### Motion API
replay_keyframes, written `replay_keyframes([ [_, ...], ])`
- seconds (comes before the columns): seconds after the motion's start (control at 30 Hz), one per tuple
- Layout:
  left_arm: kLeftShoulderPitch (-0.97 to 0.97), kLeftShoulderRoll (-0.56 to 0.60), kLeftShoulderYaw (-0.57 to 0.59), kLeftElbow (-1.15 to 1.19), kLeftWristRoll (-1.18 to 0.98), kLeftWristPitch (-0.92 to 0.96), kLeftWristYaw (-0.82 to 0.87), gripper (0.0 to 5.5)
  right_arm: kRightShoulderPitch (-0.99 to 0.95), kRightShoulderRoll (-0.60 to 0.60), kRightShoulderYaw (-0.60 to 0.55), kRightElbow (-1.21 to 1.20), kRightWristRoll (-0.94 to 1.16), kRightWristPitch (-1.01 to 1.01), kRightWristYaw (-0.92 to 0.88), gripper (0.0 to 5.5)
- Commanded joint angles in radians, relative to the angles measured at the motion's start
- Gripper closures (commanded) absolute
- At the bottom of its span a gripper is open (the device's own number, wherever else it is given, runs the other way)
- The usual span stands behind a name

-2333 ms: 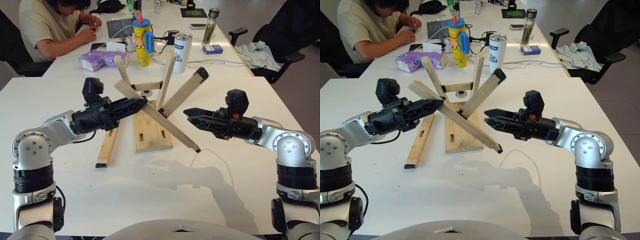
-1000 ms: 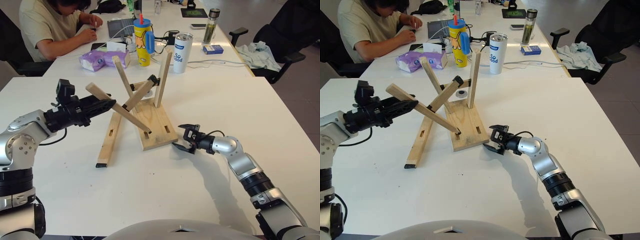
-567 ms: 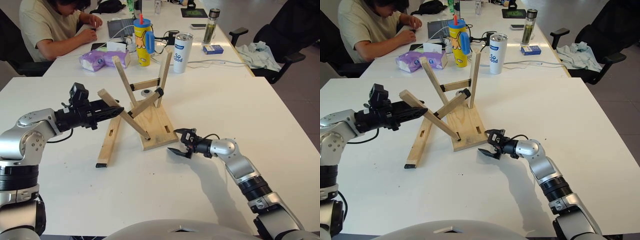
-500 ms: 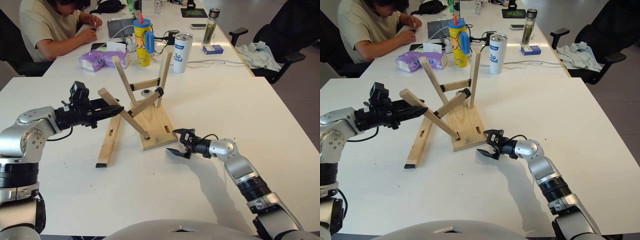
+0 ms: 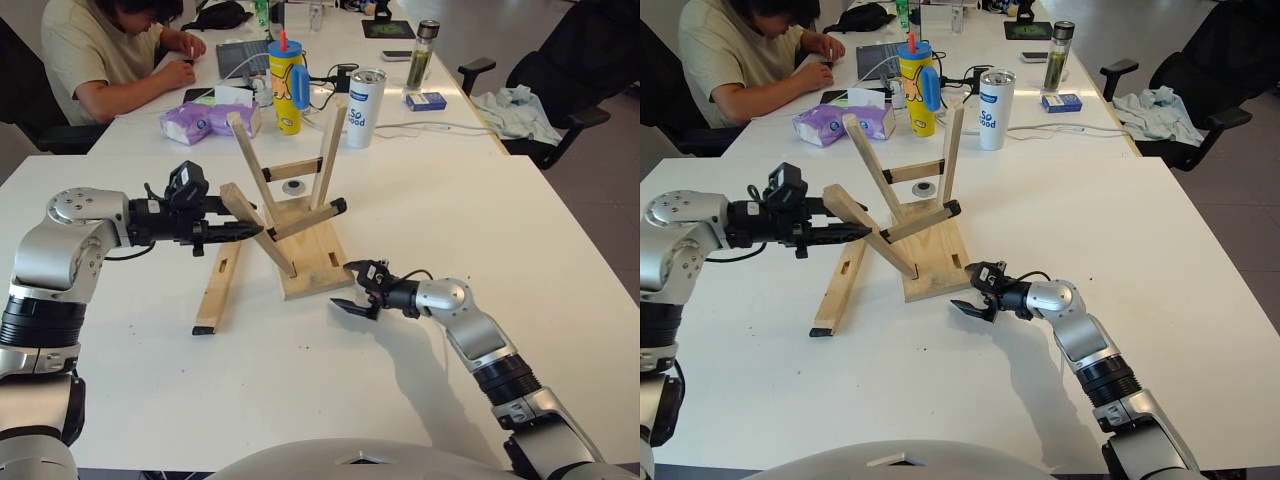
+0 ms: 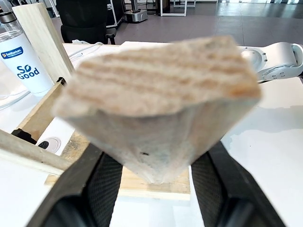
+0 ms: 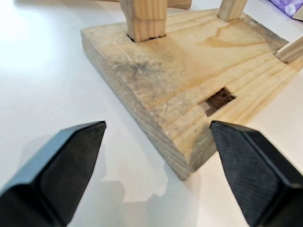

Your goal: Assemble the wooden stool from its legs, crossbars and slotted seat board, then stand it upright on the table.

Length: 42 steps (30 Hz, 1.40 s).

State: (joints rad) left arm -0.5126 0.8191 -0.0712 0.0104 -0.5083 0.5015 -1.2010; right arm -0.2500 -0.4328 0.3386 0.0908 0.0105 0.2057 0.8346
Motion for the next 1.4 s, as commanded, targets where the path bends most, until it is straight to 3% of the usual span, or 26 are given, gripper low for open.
replay_keyframes([
  [0.03,0.063,-0.036,-0.09,0.021,0.116,-0.036,0.046,3.48,0.023,0.017,0.046,0.023,0.0,0.081,0.031,1.41],
  [0.13,0.094,-0.043,-0.091,0.003,0.12,-0.047,0.063,3.48,0.027,0.021,0.057,0.021,0.0,0.096,0.033,1.41],
  [0.17,0.096,-0.044,-0.087,0.001,0.12,-0.049,0.07,3.12,0.03,0.022,0.058,0.018,0.002,0.101,0.032,1.41],
  [0.43,0.082,-0.056,-0.057,0.025,0.164,-0.066,0.098,1.95,0.038,0.033,0.066,0.024,-0.001,0.118,0.014,1.41],
  [0.63,0.255,0.044,0.05,-0.024,0.185,-0.037,0.135,1.09,0.045,0.048,0.068,0.026,0.0,0.137,-0.004,1.41],
  [0.7,0.301,0.029,0.097,-0.013,0.195,-0.049,0.197,0.75,0.064,0.051,0.071,0.014,0.0,0.145,-0.014,1.41],
  [0.8,0.359,-0.059,0.18,-0.031,0.237,-0.027,0.421,0.25,0.105,0.053,0.068,-0.022,0.009,0.163,-0.032,1.41],
  [1.07,0.586,-0.278,0.232,-0.408,0.23,0.321,0.81,0.25,0.176,0.059,0.082,-0.108,0.029,0.211,-0.063,1.41],
  [1.27,0.619,-0.33,0.222,-0.478,0.223,0.478,0.896,0.25,0.186,0.068,0.088,-0.13,0.036,0.225,-0.085,1.41],
  [1.4,0.614,-0.366,0.232,-0.49,0.201,0.55,0.917,0.76,0.185,0.082,0.103,-0.138,0.037,0.235,-0.094,1.41],
])
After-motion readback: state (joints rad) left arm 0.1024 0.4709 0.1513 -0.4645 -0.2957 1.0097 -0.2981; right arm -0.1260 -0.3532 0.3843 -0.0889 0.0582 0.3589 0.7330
